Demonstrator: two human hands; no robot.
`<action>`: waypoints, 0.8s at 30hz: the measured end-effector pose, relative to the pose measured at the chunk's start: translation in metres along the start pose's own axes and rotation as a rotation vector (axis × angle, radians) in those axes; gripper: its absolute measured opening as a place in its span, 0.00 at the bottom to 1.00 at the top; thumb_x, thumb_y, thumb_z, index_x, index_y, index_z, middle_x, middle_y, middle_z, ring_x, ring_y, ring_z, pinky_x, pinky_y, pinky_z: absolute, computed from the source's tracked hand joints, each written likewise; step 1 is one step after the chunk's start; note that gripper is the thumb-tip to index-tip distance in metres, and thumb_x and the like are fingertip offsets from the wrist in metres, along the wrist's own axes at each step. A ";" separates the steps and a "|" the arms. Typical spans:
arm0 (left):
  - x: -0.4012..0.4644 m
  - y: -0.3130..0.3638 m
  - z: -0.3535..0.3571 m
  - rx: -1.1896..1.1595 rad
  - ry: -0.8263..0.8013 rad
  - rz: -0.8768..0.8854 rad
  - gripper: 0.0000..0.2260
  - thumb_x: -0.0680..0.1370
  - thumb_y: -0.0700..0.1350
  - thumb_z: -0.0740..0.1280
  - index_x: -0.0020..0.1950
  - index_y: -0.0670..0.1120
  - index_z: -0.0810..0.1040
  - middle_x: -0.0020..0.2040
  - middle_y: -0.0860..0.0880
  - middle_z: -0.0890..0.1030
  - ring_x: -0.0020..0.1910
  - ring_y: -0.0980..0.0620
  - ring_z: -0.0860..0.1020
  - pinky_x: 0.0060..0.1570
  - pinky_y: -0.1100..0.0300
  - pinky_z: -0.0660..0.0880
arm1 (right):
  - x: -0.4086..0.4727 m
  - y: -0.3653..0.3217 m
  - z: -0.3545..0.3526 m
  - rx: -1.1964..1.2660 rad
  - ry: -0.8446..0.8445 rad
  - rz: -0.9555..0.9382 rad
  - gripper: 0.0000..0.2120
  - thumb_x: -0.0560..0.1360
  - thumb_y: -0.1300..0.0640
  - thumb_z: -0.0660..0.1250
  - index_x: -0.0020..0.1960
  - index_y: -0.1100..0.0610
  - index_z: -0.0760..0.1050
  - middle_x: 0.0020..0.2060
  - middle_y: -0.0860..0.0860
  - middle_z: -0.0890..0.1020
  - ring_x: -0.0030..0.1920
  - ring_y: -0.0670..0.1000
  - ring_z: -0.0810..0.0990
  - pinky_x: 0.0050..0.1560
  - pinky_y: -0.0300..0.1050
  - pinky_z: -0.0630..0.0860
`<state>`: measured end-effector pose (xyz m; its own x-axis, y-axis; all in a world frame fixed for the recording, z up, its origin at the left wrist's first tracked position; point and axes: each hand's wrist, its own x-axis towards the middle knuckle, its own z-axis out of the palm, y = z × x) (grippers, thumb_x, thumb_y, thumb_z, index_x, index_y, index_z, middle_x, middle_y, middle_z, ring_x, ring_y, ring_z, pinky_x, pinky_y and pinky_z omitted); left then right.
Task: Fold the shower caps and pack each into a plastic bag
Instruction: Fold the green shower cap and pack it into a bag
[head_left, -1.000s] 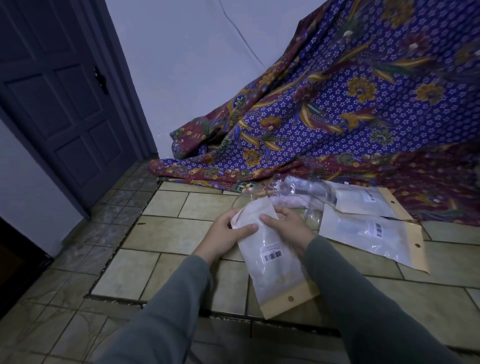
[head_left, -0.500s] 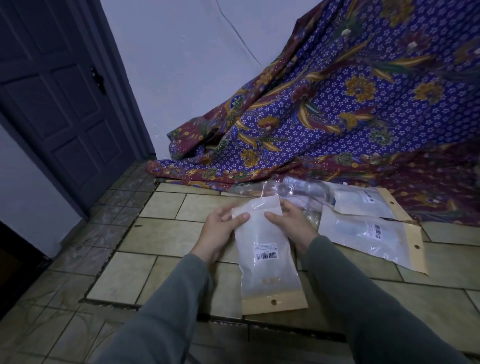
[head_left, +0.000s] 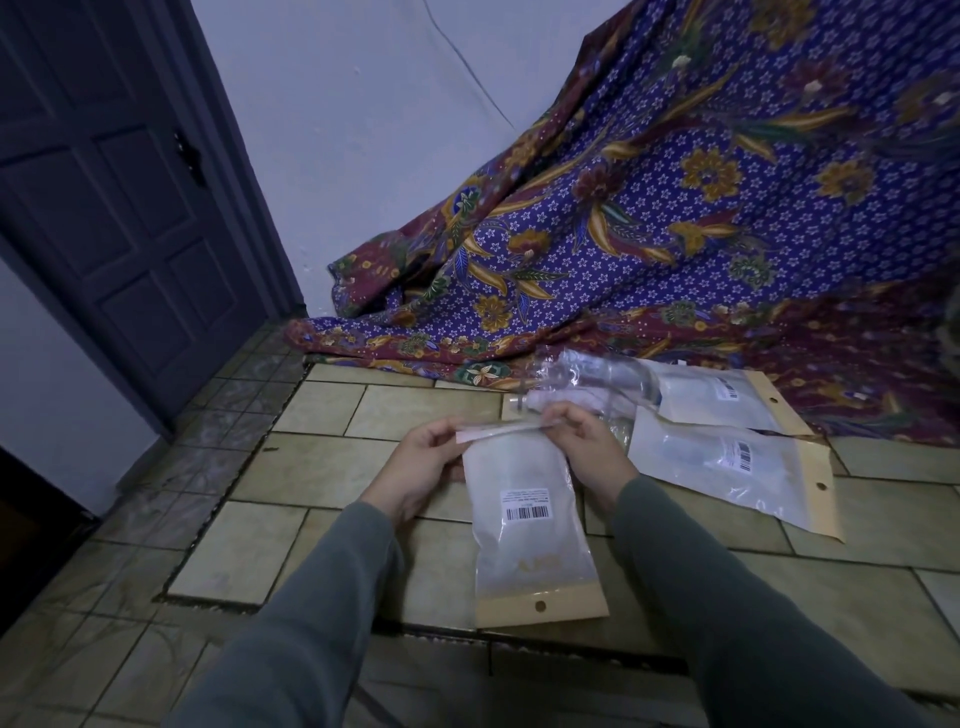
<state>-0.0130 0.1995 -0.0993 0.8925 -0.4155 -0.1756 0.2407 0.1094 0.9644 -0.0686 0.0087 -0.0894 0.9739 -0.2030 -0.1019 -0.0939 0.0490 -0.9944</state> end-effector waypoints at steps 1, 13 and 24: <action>0.000 0.001 -0.002 0.008 -0.016 -0.033 0.11 0.77 0.31 0.60 0.49 0.43 0.80 0.39 0.47 0.83 0.36 0.50 0.77 0.31 0.61 0.75 | -0.001 -0.001 -0.001 -0.002 0.001 0.003 0.08 0.78 0.66 0.61 0.43 0.55 0.73 0.38 0.50 0.80 0.35 0.47 0.79 0.34 0.38 0.76; -0.003 0.007 0.007 0.235 0.085 0.032 0.09 0.67 0.43 0.78 0.44 0.47 0.82 0.37 0.48 0.82 0.36 0.50 0.77 0.39 0.58 0.75 | -0.008 -0.006 0.001 0.138 0.007 0.063 0.10 0.77 0.63 0.57 0.40 0.54 0.73 0.45 0.59 0.79 0.38 0.57 0.79 0.33 0.43 0.76; -0.012 0.016 0.010 0.262 0.052 0.060 0.24 0.68 0.39 0.77 0.61 0.50 0.75 0.48 0.40 0.83 0.45 0.45 0.83 0.46 0.51 0.80 | -0.012 -0.019 0.013 -0.039 0.108 0.057 0.24 0.71 0.62 0.73 0.64 0.56 0.70 0.47 0.53 0.82 0.39 0.48 0.82 0.29 0.37 0.77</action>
<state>-0.0237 0.1971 -0.0797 0.9222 -0.3675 -0.1202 0.0861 -0.1079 0.9904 -0.0759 0.0234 -0.0684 0.9389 -0.3055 -0.1586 -0.1582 0.0261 -0.9871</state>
